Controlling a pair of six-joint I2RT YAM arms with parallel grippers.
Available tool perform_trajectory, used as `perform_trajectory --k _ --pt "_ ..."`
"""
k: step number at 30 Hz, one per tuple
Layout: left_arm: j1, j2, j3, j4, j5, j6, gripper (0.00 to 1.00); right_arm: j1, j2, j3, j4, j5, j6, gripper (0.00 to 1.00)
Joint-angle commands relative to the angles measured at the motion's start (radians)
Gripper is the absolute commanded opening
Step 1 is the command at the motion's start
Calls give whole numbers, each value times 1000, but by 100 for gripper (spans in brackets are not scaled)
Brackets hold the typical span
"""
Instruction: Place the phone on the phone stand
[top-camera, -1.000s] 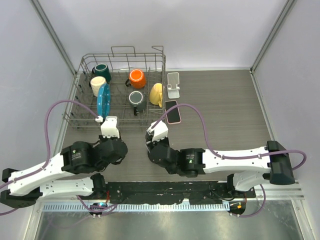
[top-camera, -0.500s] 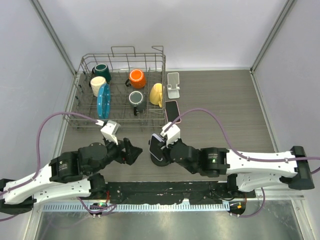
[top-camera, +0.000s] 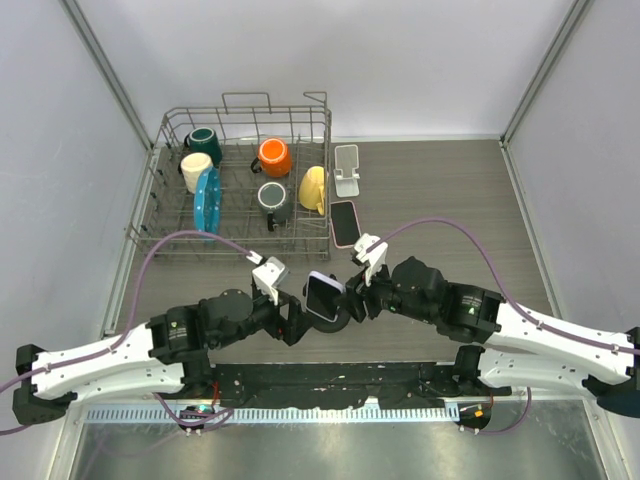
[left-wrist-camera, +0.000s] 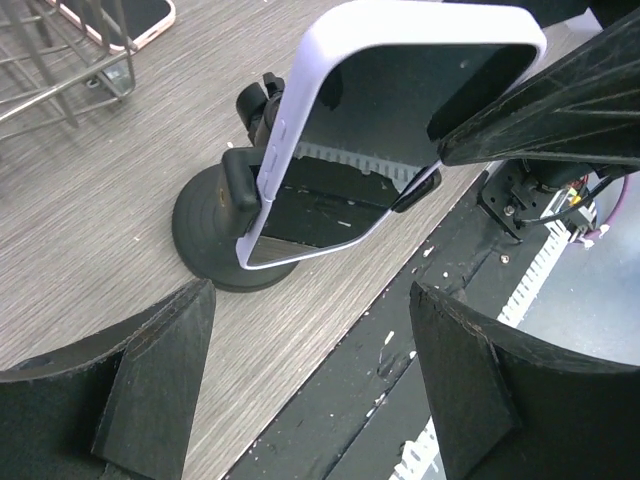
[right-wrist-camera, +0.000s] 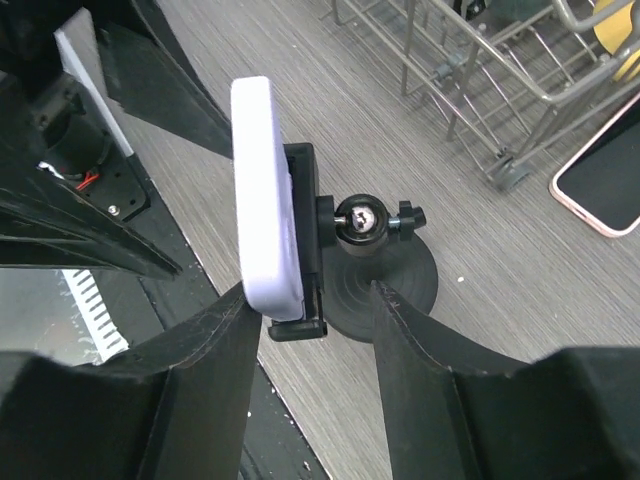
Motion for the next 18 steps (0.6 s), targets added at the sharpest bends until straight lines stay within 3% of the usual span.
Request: perform_trajectory --k 1,6,18 --pt "20 26 -17 165 55 31 80 -28 -22 0 23 -140 -34 54" --pt "22 -6 -40 156 33 -15 80 -28 43 34 30 -103 -13 54" --pt "23 -161 17 -49 -97 -104 84 -28 109 74 41 -141 24 45"
